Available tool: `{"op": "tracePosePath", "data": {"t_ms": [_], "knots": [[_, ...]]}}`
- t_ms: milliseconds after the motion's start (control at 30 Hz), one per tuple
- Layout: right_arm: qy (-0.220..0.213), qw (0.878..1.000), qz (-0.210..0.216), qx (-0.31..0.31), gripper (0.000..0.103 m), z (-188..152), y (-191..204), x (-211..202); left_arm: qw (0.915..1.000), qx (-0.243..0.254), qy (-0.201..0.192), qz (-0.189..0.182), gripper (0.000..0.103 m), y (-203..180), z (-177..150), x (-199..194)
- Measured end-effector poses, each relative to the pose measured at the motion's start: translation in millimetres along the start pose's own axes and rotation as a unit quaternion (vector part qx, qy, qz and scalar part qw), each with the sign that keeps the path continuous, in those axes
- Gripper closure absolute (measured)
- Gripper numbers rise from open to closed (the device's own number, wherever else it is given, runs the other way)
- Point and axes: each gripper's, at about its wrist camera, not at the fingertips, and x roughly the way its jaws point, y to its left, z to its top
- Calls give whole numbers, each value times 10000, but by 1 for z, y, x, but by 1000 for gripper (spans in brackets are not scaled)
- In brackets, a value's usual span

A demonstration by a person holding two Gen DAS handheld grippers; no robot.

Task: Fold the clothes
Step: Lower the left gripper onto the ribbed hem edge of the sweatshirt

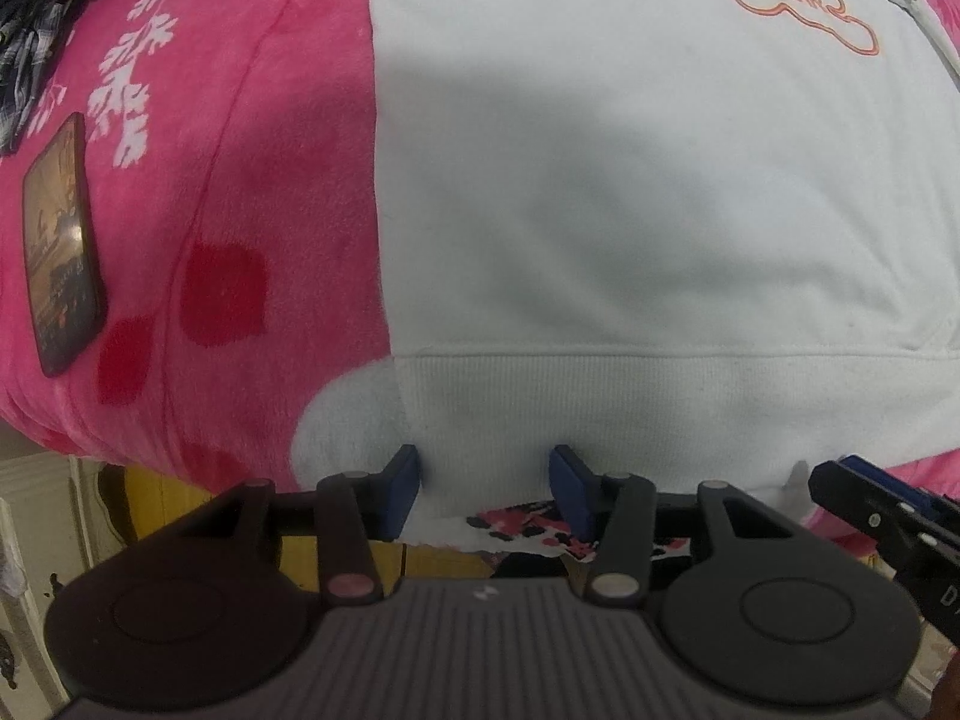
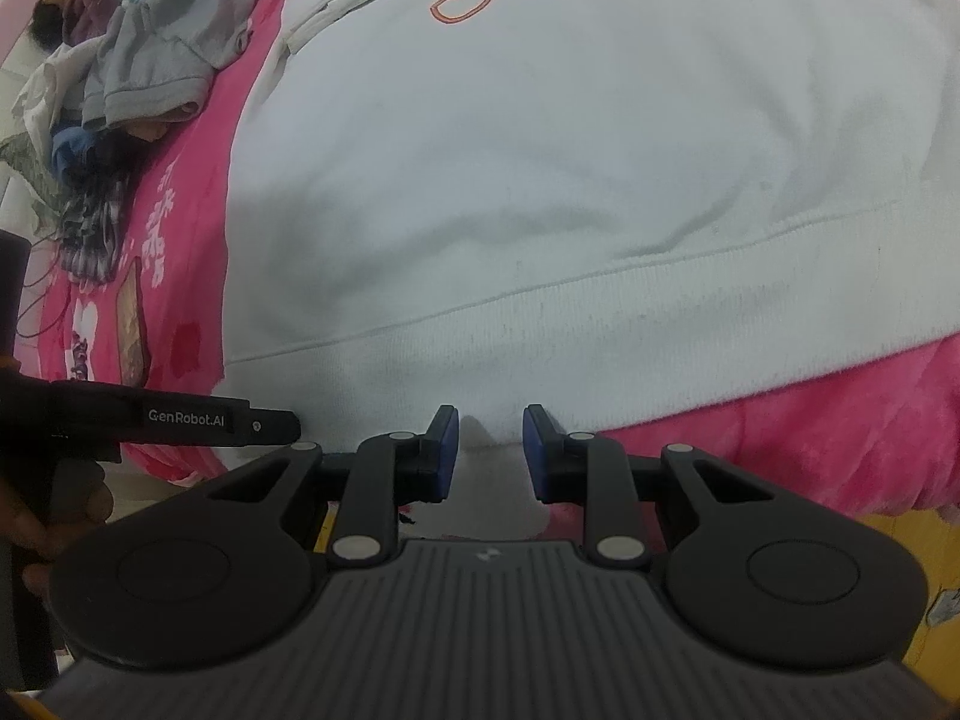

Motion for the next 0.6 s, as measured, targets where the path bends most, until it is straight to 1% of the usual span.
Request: {"op": "tracePosePath", "data": {"t_ms": [233, 600], "knots": [[-25, 10000, 22, 75, 81, -3, -1, 0, 10000, 16, -9, 3, 59, -1, -1, -2], [-78, 9998, 18, 158, 81, -7, -4, -4, 10000, 7, 20, 52, 59, -1, -1, -5]]}}
